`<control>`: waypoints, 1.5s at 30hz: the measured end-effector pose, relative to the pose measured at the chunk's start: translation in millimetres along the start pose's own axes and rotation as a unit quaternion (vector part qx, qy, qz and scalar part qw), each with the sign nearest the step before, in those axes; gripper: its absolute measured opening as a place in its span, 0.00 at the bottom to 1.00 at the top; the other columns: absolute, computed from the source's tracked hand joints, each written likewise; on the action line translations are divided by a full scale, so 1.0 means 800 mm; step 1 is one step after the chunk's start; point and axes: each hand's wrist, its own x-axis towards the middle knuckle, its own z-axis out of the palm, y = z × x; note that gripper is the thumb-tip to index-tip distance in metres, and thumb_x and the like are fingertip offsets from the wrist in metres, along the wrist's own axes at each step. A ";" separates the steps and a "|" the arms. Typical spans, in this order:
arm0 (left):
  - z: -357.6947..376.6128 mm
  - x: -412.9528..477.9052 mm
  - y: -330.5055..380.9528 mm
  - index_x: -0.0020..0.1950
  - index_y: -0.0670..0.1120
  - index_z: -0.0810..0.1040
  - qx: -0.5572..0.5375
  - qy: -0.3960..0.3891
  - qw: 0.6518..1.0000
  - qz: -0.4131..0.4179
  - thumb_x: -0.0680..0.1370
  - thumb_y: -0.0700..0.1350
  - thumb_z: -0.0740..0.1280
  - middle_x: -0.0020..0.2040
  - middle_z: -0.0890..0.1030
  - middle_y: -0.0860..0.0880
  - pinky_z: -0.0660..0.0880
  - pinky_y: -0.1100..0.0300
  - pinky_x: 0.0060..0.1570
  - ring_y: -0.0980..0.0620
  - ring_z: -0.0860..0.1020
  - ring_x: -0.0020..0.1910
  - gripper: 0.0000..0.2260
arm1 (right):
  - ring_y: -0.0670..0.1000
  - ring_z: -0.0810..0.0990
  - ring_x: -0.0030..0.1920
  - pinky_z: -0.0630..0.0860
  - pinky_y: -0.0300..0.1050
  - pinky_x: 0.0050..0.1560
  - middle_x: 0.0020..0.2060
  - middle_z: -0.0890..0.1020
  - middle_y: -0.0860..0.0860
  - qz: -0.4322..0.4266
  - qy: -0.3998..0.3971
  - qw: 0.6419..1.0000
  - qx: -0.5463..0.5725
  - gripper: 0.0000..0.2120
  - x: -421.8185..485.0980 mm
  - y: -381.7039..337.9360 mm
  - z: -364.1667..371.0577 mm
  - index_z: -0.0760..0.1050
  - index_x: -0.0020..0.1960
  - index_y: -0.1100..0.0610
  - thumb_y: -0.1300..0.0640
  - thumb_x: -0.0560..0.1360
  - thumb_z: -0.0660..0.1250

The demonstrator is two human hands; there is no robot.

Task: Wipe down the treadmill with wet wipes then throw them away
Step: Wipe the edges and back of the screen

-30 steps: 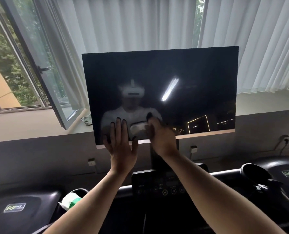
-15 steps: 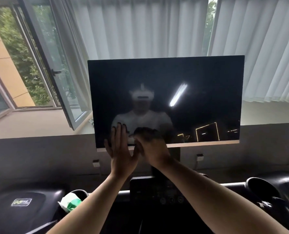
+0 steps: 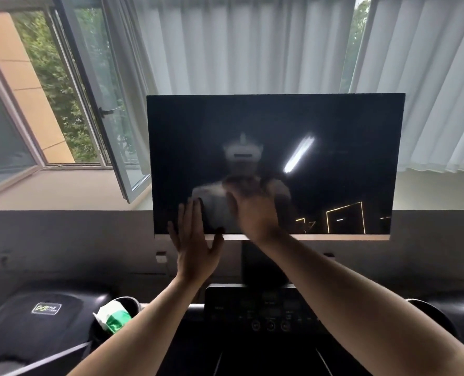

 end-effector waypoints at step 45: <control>-0.079 0.273 0.107 0.70 0.50 0.69 0.040 0.026 0.996 0.082 0.79 0.55 0.67 0.74 0.66 0.53 0.50 0.35 0.75 0.46 0.51 0.81 0.22 | 0.49 0.75 0.44 0.55 0.49 0.49 0.43 0.77 0.42 -0.045 0.110 0.988 -0.097 0.25 0.174 0.027 -0.062 0.76 0.68 0.43 0.58 0.73 0.71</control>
